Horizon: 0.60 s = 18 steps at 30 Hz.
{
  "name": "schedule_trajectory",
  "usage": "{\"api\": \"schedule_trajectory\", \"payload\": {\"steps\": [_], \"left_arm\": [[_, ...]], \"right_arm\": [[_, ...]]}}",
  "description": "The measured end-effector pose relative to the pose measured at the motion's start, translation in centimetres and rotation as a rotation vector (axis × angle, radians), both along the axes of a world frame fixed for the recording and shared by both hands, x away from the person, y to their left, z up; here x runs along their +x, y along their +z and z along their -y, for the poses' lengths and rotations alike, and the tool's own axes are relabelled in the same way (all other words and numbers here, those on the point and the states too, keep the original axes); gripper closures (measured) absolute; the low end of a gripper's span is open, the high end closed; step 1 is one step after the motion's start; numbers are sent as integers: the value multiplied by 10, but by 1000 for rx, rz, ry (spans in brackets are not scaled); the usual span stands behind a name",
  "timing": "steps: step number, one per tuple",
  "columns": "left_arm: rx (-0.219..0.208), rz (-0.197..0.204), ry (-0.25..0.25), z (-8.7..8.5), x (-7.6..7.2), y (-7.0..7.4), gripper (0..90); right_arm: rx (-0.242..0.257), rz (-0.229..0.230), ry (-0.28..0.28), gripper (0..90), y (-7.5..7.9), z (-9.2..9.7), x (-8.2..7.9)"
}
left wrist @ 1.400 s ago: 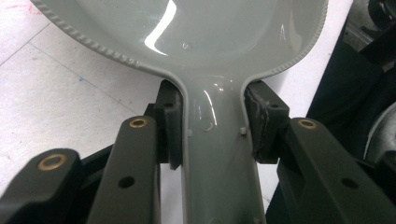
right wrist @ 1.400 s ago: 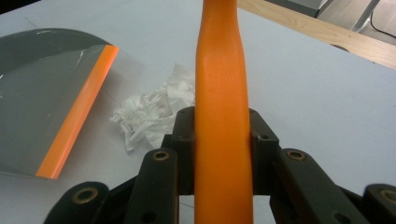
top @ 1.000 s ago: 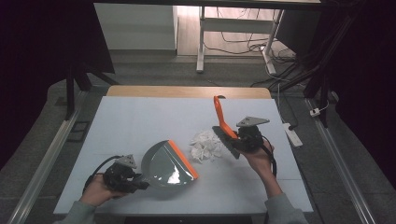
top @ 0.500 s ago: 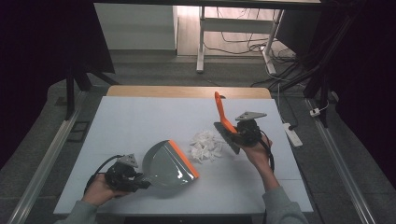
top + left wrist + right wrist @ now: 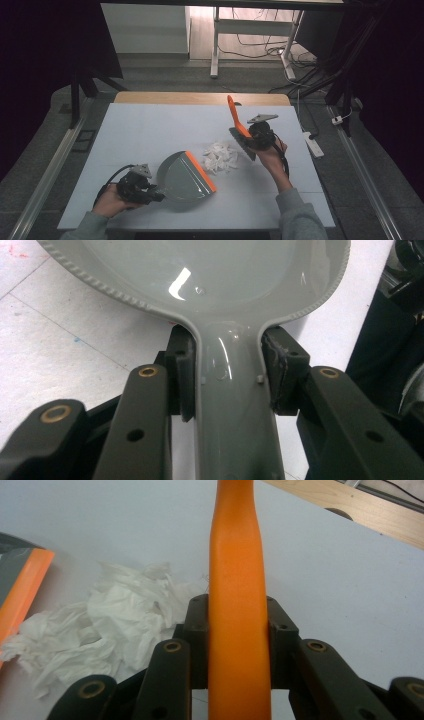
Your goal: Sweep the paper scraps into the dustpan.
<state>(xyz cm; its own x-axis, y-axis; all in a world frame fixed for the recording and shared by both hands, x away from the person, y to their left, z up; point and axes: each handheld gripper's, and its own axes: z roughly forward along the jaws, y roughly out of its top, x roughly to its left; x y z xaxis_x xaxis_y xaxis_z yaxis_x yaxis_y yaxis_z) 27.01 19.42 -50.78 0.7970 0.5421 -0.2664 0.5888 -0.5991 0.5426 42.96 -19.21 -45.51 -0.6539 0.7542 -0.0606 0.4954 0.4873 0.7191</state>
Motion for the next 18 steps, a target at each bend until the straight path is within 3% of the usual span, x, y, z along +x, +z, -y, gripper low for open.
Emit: {"api": "schedule_trajectory", "payload": {"steps": [8,18], "left_arm": [[11,-18,-2,5,3,-2,614],[13,-36,-1,9,7,-4,614]], "right_arm": [[-2,-21,-33,707,-10,2,16],[-20,-30,-24,707,-16,-4,24]]}}
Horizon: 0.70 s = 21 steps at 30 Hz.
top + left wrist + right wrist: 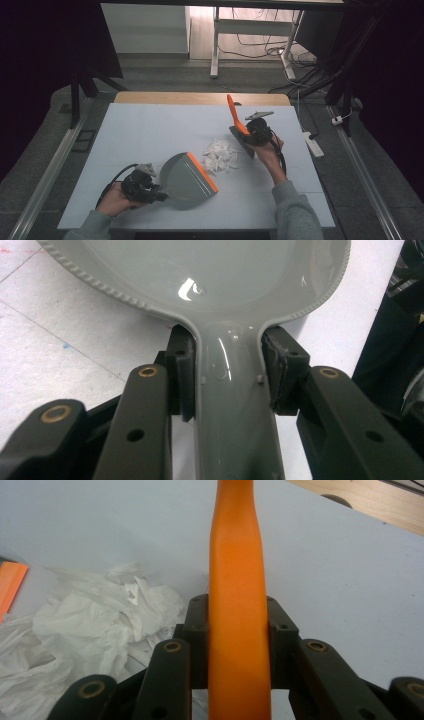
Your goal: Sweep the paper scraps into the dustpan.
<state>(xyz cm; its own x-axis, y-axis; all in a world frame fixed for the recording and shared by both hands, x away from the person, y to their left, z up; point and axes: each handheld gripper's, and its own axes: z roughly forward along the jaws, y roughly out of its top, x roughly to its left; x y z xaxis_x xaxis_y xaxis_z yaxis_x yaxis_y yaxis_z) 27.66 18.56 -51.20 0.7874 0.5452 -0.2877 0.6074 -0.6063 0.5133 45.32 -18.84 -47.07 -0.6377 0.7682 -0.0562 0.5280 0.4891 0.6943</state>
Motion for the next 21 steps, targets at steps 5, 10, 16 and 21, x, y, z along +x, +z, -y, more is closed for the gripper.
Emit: {"api": "schedule_trajectory", "payload": {"steps": [5,10,16,21], "left_arm": [[-2,-5,-6,0,2,-1,614],[-5,-11,1,1,2,-1,614],[-6,-12,0,2,2,-1,614],[-6,-13,-1,2,2,-1,614]], "right_arm": [[-6,-4,15,707,-2,-7,1],[-27,-2,27,707,-3,-15,4],[-43,-14,45,707,-5,-23,6],[-63,-25,74,707,-6,-34,6]]}}
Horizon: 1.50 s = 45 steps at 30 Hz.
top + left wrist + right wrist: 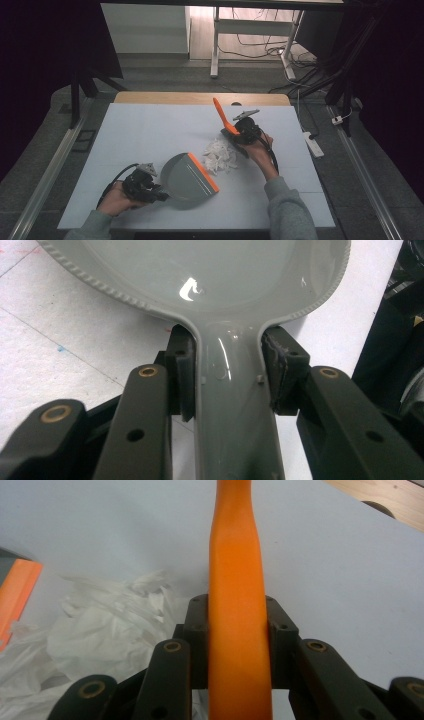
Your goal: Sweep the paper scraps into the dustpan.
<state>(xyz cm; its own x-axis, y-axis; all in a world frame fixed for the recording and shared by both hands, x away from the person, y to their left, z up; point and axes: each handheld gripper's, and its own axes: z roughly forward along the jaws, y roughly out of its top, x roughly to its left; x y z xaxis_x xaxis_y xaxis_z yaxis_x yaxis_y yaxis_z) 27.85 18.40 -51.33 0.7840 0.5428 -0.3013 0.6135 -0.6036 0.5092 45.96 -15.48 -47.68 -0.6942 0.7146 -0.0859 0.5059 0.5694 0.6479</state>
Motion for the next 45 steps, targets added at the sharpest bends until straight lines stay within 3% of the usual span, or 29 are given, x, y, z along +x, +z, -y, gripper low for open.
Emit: {"api": "schedule_trajectory", "payload": {"steps": [10,18,37,45], "left_arm": [[-2,-3,-3,0,1,-1,614],[-4,-3,-2,0,1,-1,614],[-5,-3,5,2,1,-1,614],[-3,-1,3,2,1,-1,614]], "right_arm": [[-15,3,60,707,-3,-16,-10],[10,-3,117,707,-3,-28,-24],[7,14,184,707,-5,-45,-49],[37,6,201,707,-6,-50,-55]]}}
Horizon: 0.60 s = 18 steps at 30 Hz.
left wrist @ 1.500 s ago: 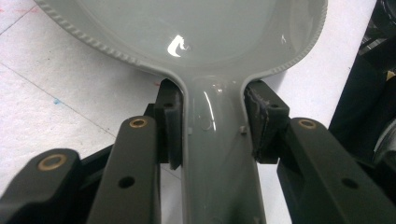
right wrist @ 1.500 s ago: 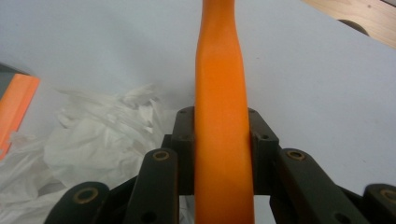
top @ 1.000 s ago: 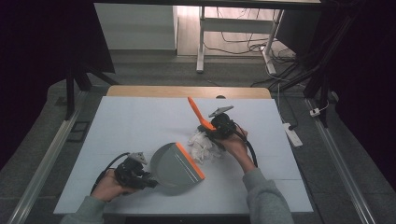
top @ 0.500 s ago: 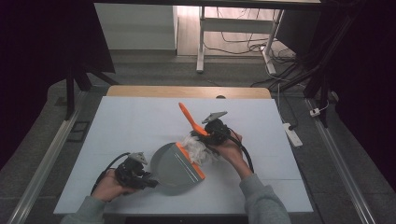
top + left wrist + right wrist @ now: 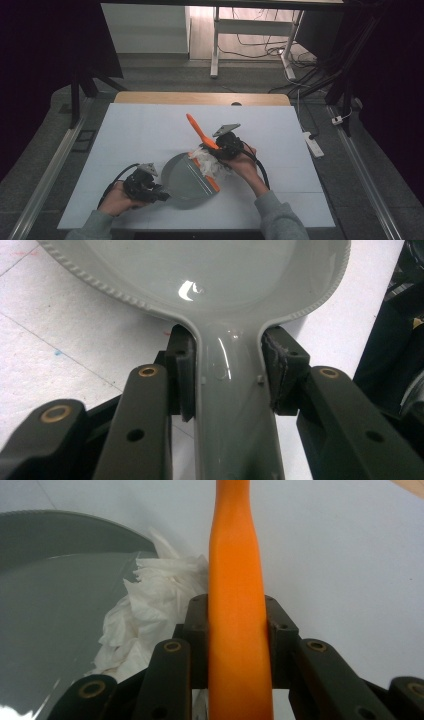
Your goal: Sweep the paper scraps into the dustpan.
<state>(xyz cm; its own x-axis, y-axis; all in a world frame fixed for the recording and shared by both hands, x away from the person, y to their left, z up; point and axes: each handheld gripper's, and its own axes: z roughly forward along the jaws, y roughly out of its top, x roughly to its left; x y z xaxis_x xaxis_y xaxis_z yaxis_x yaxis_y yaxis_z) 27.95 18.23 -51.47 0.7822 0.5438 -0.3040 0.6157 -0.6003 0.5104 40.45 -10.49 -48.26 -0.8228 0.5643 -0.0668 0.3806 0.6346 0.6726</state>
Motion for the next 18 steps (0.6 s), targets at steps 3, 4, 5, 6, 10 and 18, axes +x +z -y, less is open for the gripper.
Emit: {"api": "schedule_trajectory", "payload": {"steps": [3,4,5,6,10,18], "left_arm": [[0,0,1,0,0,0,614],[0,0,1,0,0,0,614],[-1,0,1,0,0,0,614],[-1,0,1,0,0,0,614],[0,1,2,0,0,0,614],[-6,2,10,1,-1,0,614]], "right_arm": [[4,4,14,707,0,-3,-3],[11,2,17,707,0,-4,-4],[16,2,21,707,0,-5,-6],[14,5,29,707,0,-6,-6],[14,2,48,707,-1,-12,-11],[10,7,58,707,-1,-15,-15]]}}
